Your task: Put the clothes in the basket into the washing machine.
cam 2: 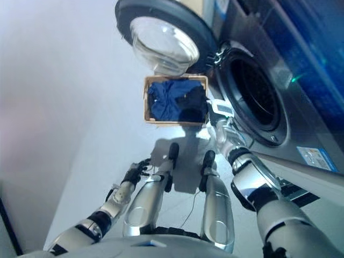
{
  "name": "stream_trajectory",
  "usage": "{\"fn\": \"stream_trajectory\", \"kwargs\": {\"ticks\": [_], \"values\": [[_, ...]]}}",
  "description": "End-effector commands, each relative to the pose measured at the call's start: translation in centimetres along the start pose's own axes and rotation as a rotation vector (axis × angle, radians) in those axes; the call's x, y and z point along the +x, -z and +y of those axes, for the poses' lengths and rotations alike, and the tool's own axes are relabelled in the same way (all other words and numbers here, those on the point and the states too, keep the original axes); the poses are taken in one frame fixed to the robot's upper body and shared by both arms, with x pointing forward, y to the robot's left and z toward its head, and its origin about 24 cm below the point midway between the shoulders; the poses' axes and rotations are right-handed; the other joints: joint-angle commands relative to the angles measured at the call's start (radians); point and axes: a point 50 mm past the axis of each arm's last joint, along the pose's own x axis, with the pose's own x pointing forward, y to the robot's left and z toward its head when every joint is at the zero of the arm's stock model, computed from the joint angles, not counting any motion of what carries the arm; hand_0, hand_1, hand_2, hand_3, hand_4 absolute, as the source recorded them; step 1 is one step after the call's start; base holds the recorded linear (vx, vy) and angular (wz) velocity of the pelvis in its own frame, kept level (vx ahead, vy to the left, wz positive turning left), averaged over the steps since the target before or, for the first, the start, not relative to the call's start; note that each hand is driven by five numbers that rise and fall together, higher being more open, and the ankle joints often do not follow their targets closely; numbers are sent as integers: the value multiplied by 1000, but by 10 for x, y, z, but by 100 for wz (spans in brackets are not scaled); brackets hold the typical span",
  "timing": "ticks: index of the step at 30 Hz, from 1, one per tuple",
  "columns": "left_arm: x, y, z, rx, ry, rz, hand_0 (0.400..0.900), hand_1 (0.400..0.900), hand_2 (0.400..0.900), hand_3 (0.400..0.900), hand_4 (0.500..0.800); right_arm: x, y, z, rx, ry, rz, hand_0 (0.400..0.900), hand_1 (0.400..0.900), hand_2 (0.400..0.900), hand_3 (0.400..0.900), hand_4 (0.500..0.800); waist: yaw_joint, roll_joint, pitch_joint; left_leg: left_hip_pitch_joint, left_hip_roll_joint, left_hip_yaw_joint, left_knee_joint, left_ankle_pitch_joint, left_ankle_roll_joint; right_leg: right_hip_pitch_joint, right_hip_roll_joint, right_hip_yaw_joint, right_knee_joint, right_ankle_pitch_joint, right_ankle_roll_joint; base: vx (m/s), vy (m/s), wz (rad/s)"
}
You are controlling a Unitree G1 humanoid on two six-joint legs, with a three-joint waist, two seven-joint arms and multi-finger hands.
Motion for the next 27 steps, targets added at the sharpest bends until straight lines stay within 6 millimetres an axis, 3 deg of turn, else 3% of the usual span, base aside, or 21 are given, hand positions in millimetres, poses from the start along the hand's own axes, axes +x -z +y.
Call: {"fn": "stream_trajectory", "kwargs": {"ticks": [1,8,12,21,27], "values": [[-5,-9,-3,-11,-7,-79,900,900,900,900,800,7,30,-35,-346,170,15,900,900,900,900,800,25,22,9,-102,-71,1,152,-115,23,-30,-36,49,-89,120,100,-76,-5,28],[-9,-56,0,-10,39,-308,900,900,900,900,800,14,74,-111,-503,336,162,900,900,900,900,800,83,101,54,-329,-116,-29,266,-112,27,-265,-78,29,88,61,102,-78,12,23],[-17,-76,6,-13,42,-417,900,900,900,900,800,9,99,-150,-449,458,252,900,900,900,900,800,106,142,56,-462,-152,-39,400,-180,30,-405,-127,40,285,-37,114,23,16,31],[-28,-89,9,-31,31,-495,900,900,900,900,800,6,97,-196,-325,655,281,900,900,900,900,800,129,187,56,-672,-210,-14,650,-261,62,-616,-193,85,559,-132,102,-10,66,11],[-34,-99,10,-39,36,-553,900,900,900,900,800,4,102,-199,-352,655,299,900,900,900,900,800,144,215,53,-755,-226,3,739,-286,72,-700,-224,121,649,-165,90,-5,40,5]]}}
